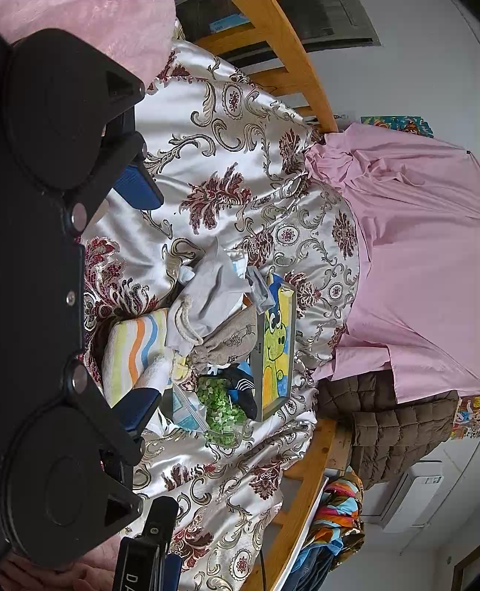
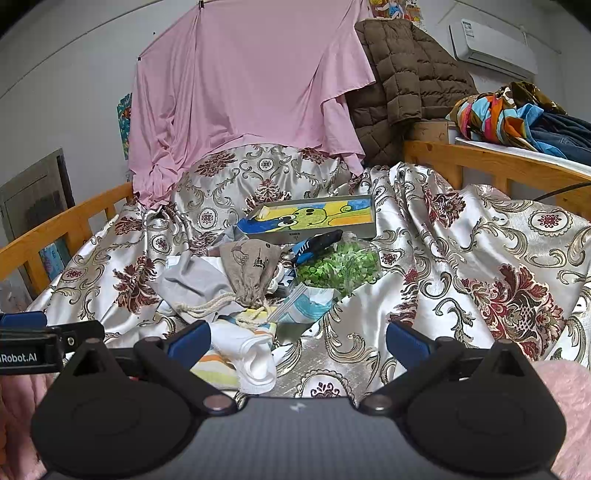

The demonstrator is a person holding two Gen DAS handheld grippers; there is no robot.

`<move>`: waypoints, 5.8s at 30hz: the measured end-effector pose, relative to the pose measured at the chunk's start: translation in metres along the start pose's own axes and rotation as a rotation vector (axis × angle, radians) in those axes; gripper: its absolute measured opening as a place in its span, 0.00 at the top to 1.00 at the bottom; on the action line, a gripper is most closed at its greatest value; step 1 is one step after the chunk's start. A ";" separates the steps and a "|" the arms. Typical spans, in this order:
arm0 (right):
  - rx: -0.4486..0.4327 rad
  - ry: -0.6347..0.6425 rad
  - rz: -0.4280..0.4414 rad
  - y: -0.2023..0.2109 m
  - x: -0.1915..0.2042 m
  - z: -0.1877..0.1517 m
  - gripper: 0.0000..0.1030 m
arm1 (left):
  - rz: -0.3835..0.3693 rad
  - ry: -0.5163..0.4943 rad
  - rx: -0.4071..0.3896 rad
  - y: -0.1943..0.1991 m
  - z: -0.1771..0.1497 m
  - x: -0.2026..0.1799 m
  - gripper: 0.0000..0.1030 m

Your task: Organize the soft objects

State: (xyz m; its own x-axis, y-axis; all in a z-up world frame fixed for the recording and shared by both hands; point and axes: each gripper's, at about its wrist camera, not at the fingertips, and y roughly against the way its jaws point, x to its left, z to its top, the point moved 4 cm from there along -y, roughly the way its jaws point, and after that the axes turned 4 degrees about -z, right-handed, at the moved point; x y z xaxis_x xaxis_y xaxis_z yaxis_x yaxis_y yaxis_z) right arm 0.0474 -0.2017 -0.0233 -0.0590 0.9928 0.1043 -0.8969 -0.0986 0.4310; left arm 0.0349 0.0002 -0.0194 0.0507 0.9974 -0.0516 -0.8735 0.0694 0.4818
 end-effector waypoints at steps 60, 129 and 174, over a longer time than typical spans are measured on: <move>0.041 0.001 0.033 -0.010 -0.001 0.011 0.00 | -0.043 -0.001 0.059 -0.011 0.008 0.001 0.01; 0.535 0.529 0.529 -0.175 0.048 0.032 0.88 | -0.624 -0.501 0.648 -0.212 0.023 -0.011 0.83; 0.034 -0.114 0.178 -0.368 -0.055 0.214 0.89 | -0.631 0.433 -0.090 -0.401 0.225 0.012 0.88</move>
State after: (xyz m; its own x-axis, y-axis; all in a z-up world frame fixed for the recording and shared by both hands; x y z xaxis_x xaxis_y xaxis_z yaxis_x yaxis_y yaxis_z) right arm 0.4747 -0.2346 0.0043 -0.1636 0.9456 0.2811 -0.8613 -0.2759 0.4268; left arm 0.4943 -0.0111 -0.0166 0.3752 0.6710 -0.6395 -0.7789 0.6022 0.1749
